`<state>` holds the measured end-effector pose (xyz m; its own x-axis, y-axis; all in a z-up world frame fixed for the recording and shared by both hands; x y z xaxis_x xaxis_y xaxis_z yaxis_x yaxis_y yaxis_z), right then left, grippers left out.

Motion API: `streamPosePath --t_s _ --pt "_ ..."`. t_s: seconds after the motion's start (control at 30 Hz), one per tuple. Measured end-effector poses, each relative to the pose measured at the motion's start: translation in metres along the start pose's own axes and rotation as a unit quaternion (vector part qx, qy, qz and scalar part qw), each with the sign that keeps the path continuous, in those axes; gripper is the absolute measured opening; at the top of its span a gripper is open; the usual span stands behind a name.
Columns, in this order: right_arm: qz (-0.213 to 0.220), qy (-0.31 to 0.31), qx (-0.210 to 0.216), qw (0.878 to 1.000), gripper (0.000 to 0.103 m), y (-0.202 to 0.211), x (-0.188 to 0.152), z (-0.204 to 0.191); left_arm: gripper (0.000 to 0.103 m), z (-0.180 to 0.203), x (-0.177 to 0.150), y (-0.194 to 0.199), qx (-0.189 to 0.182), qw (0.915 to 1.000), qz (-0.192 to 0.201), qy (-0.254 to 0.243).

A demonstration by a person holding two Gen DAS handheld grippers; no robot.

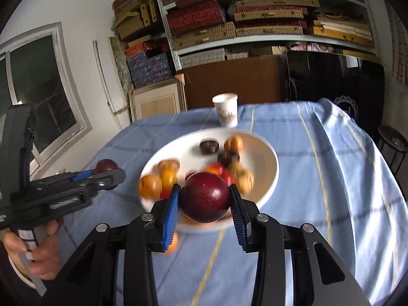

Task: Organize fruits
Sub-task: 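Carry both dark red tomatoes onto the plate and open both tools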

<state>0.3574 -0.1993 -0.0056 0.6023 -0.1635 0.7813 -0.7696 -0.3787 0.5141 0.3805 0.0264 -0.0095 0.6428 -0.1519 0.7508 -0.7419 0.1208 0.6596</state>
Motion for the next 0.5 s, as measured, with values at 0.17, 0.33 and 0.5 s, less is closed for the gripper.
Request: streamPosePath --t_s 0.17,0.33,0.5 --pt "0.007 -0.004 -0.005 1.000 0.040 -0.036 0.034 0.000 0.037 0.008 0.034 -0.041 0.017 0.9998 -0.005 -0.006" --pt "-0.018 -0.018 0.000 1.000 0.040 -0.069 0.046 0.013 0.037 0.007 0.047 -0.078 0.029 0.9992 -0.028 -0.008" --pt "-0.060 -0.012 -0.013 0.998 0.040 -0.094 0.042 0.019 0.037 0.004 0.048 -0.095 0.033 0.9983 -0.046 -0.012"
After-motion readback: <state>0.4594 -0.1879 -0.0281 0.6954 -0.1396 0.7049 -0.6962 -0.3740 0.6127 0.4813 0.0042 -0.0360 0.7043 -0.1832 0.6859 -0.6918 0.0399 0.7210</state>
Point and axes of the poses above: each gripper's, at about its wrist camera, not at the fingertips, and y roughly against the way its jaws point, z to its right, x to its top, the point moved 3 cm from there along -y, roughly the way its jaws point, and after that the axes turned 10 degrees about -y, right-handed, at the moved point
